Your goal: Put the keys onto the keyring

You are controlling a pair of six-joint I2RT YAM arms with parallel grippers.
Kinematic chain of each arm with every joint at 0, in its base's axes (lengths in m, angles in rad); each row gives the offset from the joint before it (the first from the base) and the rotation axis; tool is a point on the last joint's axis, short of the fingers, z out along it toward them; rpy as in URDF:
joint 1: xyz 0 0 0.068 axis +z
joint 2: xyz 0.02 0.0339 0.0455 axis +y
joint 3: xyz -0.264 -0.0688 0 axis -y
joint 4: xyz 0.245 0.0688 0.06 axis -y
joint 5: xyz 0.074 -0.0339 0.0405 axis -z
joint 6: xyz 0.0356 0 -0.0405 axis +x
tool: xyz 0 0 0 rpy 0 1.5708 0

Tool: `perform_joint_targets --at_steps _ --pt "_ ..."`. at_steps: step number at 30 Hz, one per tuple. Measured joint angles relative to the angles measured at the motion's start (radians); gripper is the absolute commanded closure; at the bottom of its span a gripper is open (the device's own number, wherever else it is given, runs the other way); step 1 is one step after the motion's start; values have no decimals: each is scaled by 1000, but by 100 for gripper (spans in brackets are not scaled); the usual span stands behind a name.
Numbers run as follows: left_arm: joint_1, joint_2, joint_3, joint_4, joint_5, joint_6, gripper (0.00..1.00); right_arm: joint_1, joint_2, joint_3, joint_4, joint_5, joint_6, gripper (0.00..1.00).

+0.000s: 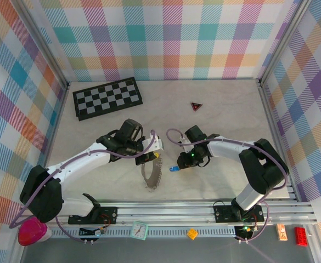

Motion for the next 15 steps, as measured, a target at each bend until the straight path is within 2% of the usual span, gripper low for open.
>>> perform_joint_targets --at_steps 15 --pt "0 0 0 0 -1 0 100 0 11 2 -13 -16 -12 82"
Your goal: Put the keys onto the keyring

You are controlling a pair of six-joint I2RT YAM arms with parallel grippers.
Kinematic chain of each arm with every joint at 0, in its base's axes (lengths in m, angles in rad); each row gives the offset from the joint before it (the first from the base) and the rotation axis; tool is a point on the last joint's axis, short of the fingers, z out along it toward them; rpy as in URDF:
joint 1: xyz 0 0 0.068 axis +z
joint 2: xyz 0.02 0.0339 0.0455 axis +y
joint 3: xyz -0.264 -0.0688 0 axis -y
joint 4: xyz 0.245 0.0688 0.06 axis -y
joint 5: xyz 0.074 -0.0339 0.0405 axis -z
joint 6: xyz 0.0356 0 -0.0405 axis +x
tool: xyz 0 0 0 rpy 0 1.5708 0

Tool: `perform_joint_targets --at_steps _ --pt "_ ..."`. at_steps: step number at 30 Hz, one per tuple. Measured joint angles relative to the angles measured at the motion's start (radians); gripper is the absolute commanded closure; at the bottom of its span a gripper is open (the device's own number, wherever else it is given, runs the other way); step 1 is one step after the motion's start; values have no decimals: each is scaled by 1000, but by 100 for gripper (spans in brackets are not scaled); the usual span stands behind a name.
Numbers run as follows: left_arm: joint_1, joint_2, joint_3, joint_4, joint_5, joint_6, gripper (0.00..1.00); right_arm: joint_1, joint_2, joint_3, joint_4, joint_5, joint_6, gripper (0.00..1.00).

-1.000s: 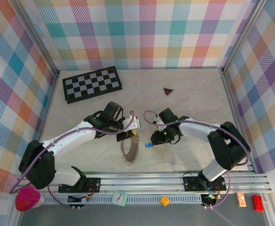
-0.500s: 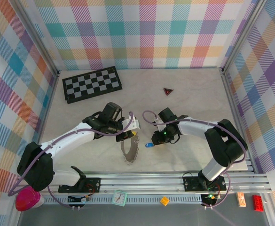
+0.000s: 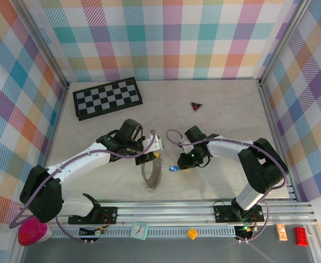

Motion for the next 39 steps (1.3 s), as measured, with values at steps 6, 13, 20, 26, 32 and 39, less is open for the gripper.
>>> perform_joint_targets --at_steps 6,13,20,26,32,39 --pt "0 0 0 0 0 0 100 0 10 5 -4 -12 -3 83" --pt "0 0 0 0 0 0 100 0 10 6 -6 -18 -3 83" --pt "0 0 0 -1 0 1 100 0 17 12 -6 -18 -6 88" --pt "0 0 0 -1 0 4 100 0 17 15 -6 -18 -6 92" --pt "0 0 0 -1 0 4 100 0 17 16 -6 -18 -6 87" --pt "0 0 0 -2 0 4 100 0 17 17 -6 -18 -6 87"
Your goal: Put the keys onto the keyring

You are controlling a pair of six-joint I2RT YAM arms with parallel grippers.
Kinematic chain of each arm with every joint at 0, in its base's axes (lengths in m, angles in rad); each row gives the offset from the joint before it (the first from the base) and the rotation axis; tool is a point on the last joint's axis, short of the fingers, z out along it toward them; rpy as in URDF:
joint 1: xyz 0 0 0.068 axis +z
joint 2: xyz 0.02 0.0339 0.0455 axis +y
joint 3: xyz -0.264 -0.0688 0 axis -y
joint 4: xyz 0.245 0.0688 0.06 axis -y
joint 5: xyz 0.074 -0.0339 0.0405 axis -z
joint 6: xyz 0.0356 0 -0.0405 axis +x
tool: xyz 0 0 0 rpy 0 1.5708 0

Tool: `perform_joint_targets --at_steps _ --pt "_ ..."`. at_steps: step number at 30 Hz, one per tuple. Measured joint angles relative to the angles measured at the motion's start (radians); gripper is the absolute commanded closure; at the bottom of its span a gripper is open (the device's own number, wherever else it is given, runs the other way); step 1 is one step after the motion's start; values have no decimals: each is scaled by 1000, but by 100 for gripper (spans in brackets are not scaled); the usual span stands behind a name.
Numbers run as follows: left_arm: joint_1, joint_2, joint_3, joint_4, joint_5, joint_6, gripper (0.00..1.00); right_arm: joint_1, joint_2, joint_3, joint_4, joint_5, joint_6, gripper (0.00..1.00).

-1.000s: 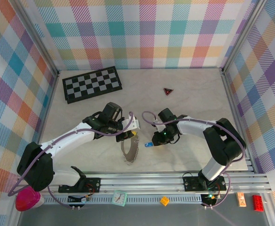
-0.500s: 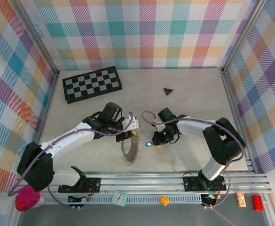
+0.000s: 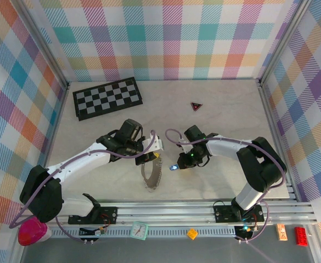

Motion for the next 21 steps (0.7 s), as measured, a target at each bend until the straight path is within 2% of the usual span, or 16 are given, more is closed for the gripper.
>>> perform_joint_targets --at_steps 21 --pt "0 0 0 -3 0 0 100 0 0 0 0 4 0 93"
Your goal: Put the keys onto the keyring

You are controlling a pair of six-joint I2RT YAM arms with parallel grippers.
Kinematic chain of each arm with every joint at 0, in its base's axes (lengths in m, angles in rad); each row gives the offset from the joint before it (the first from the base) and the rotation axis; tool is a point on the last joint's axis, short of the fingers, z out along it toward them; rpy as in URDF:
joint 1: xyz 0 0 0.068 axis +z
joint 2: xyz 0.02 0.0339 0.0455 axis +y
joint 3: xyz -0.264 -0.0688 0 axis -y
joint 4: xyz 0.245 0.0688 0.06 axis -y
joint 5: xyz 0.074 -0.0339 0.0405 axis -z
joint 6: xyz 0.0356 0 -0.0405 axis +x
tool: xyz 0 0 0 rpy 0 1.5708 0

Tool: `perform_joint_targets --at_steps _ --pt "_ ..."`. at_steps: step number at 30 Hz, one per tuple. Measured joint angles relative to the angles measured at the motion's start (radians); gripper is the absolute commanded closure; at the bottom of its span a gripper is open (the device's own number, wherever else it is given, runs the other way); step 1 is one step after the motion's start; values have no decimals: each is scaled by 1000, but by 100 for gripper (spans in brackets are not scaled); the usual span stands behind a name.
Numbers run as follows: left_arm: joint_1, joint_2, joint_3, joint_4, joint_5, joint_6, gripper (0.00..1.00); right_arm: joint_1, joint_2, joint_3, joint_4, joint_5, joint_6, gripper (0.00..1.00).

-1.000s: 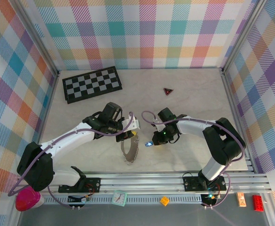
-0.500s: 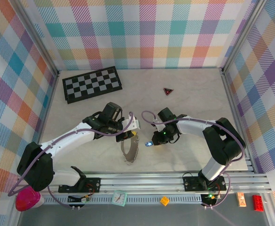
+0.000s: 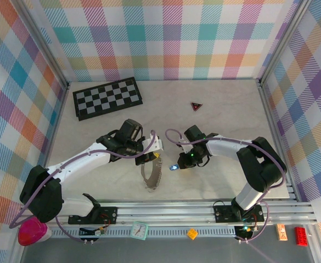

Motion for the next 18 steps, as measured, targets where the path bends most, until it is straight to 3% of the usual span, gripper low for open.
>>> perform_joint_targets --at_steps 4,10,18 --pt "0 0 0 0 0 0 100 0 -4 0 -2 1 0 99" --pt "0 0 0 0 0 0 100 0 -32 2 -16 5 0 100" --pt "0 -62 -22 0 -5 -36 100 66 -248 3 -5 81 -24 100"
